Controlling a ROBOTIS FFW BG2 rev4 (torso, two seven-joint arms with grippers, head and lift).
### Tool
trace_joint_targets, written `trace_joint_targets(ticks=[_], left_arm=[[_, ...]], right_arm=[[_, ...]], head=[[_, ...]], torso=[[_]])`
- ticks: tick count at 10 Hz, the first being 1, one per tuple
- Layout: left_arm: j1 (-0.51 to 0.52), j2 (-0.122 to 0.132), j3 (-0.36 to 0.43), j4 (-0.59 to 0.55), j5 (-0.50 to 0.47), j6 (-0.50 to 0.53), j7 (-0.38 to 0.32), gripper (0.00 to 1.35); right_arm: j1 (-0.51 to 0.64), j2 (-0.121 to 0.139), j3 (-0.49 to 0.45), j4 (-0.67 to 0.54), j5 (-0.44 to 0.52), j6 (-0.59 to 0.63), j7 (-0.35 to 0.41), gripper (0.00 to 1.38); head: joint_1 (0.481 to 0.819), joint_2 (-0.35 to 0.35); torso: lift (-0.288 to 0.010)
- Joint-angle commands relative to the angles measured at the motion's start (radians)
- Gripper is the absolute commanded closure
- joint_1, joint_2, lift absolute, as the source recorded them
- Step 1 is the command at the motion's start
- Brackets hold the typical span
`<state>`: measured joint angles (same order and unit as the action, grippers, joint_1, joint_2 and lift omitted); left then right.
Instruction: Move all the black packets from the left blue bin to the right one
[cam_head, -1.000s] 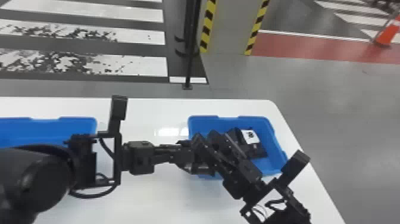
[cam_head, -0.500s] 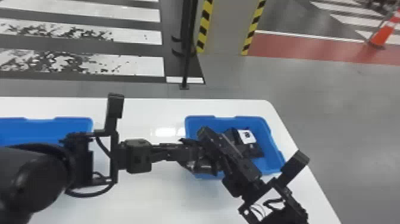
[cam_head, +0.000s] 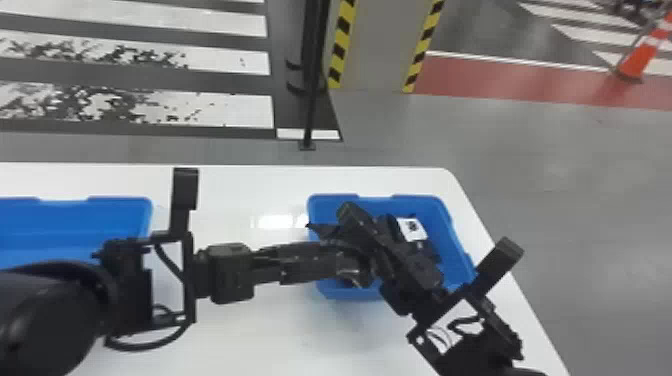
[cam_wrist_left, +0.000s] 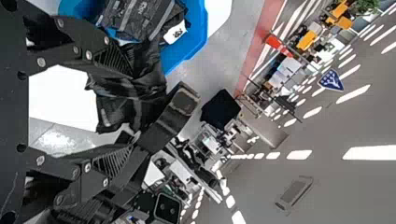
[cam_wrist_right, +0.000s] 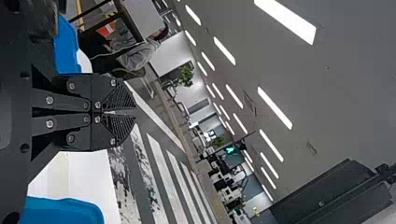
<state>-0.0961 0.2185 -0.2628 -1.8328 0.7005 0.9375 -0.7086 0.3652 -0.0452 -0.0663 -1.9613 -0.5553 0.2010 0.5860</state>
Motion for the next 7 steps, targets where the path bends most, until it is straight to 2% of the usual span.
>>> trace_joint_targets(ticks=[1, 4, 7], left_arm=[[0.067, -0.004, 0.053, -0.08, 0.001, 0.02, 0.0, 0.17], [0.167, -0.007, 0.111, -0.208, 0.003, 0.054, 0.0, 0.17], [0.211, -0.021, 0.143, -0.225, 0.011, 0.064, 0.0, 0.17]], right_arm=[[-0.031, -0.005, -0.045, 0.024, -0.001, 0.01, 0.0, 1.28], [-0.095, -0.025, -0.145, 0.107, 0.005, 0.03, 0.0, 1.28], [-0.208, -0.074, -0.201, 0.24, 0.089, 0.098, 0.0, 1.28]], head=[[0.695, -0.237], [0.695, -0.268], [0.695, -0.337]], torso=[[-0.121], [-0.121], [-0.121]])
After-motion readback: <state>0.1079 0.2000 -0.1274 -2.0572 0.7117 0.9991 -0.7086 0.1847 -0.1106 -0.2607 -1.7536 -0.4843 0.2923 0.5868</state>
